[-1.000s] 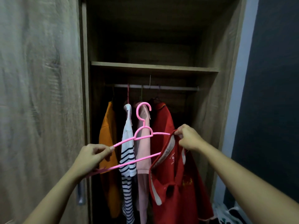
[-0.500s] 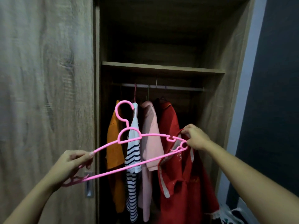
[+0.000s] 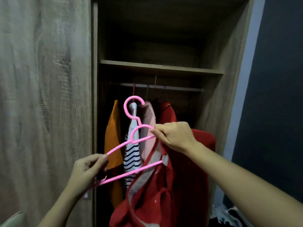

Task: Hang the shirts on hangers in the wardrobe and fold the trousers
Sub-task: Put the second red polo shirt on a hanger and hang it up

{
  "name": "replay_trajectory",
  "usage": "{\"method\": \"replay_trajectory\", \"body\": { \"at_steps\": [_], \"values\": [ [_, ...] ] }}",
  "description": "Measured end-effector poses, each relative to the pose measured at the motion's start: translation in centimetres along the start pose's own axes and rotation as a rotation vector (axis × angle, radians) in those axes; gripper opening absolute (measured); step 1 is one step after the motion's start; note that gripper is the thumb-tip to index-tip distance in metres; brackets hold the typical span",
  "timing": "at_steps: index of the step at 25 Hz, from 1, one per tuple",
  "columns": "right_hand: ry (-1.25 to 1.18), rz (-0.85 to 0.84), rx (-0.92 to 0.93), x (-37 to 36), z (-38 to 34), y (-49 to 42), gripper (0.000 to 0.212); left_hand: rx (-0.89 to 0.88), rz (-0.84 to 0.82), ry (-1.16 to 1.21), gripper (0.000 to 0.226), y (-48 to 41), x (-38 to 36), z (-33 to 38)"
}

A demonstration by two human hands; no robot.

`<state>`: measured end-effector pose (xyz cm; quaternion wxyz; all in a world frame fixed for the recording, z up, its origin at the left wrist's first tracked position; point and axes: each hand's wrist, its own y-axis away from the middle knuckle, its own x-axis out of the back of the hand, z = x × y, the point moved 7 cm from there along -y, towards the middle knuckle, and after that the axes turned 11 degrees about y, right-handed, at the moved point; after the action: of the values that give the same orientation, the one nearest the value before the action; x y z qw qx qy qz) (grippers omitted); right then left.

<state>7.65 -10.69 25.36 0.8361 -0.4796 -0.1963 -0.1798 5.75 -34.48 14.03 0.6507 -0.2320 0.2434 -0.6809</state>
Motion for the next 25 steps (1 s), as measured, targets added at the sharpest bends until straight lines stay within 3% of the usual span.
{"method": "replay_trajectory", "body": {
  "at_steps": [2,3,5,7,9,10,12,13,15,17,22,25],
  "values": [
    [0.025,0.027,-0.089,0.1,0.7,0.2,0.053,-0.287,0.157,-0.537,0.036,-0.2,0.3,2.3],
    [0.021,0.042,-0.102,0.0,0.8,0.3,0.055,-0.41,0.248,-0.692,0.03,0.5,-0.3,3.2],
    [0.005,0.091,-0.113,0.1,1.2,0.3,0.058,-0.509,0.303,-0.594,0.03,3.4,-3.1,3.7],
    [-0.036,0.134,-0.131,0.8,1.3,-0.1,0.057,-0.429,0.134,-0.49,0.026,5.8,-7.5,1.7],
    [-0.065,0.167,-0.131,1.7,1.0,-0.7,0.056,-0.212,-0.046,-0.693,0.028,7.1,-10.9,-3.0],
    [-0.074,0.176,-0.125,2.2,1.0,-0.8,0.056,-0.017,-0.123,-0.726,0.038,7.1,-11.3,-5.7],
    [-0.084,0.191,-0.088,2.6,1.6,-0.2,0.054,0.363,-0.264,-0.481,0.068,7.0,-11.0,-9.0],
    [-0.071,0.191,-0.051,2.4,1.9,0.5,0.055,0.449,-0.298,-0.301,0.067,6.7,-10.5,-9.8],
    [-0.026,0.192,0.021,1.5,2.6,2.6,0.056,0.461,-0.273,-0.036,0.04,5.1,-8.0,-9.1],
    [-0.034,0.201,0.031,0.4,3.5,4.9,0.057,0.455,-0.256,0.069,0.043,3.6,-5.0,-9.3],
    [-0.088,0.218,-0.066,-2.9,4.6,9.2,0.06,0.386,-0.34,-0.296,0.02,1.5,-1.3,-8.3],
    [-0.163,0.193,-0.124,-3.7,4.5,9.8,0.062,0.3,-0.386,-0.358,0.033,0.5,-1.2,-6.2]
  ]
}}
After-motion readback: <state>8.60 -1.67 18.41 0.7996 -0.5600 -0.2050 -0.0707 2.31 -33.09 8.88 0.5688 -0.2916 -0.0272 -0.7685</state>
